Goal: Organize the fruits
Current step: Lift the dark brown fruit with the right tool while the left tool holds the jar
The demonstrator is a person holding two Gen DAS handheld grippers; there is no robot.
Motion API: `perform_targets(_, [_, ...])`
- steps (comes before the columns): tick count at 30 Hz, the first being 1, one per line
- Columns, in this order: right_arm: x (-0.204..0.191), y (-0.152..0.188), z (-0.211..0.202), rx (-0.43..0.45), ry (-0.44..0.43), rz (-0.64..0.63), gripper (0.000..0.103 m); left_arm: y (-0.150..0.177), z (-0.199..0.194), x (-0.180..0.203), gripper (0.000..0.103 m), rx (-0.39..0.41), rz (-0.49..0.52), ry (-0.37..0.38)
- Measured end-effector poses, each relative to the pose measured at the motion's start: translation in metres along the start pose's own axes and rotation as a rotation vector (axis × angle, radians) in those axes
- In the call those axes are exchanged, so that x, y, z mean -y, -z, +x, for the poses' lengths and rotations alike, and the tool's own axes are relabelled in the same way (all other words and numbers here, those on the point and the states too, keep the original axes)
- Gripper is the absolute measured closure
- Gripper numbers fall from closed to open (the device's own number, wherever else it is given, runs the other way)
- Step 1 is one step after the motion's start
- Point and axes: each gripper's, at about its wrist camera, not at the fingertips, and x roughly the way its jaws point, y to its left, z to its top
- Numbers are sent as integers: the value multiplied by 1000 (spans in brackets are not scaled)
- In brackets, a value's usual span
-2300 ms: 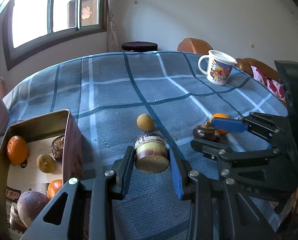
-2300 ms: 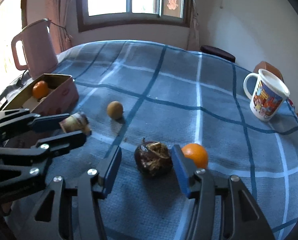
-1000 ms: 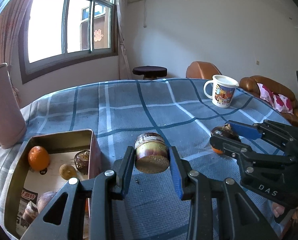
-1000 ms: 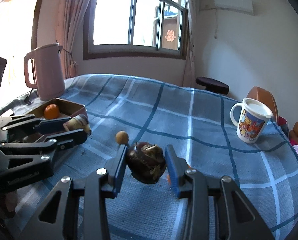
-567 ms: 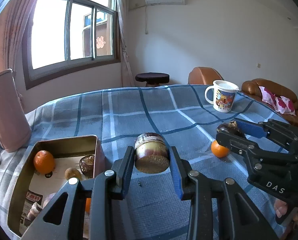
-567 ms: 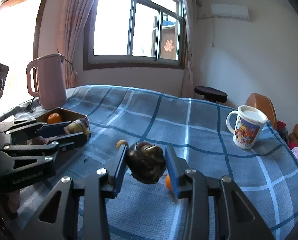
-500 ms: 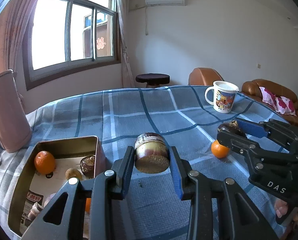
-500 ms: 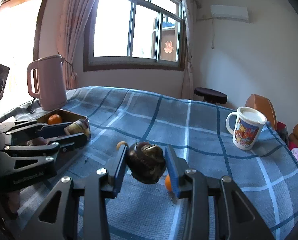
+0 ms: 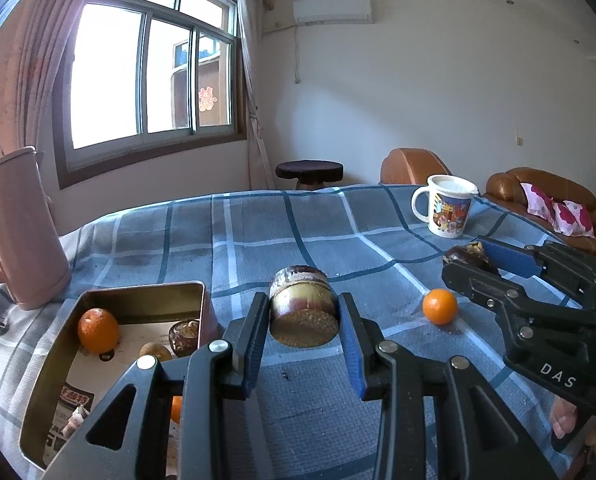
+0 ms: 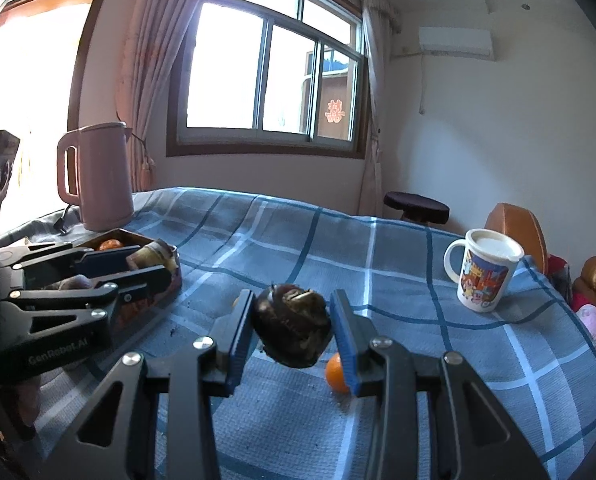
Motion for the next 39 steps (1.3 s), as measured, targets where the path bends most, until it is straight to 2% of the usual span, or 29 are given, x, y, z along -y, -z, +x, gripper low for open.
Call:
perform_targets(30, [-1, -1, -20, 109, 34, 6, 62, 1, -22, 4, 66, 115, 16, -51])
perform_targets(39, [-6, -2, -24, 132, 38, -3, 62, 2, -26, 3, 66, 128, 16, -57])
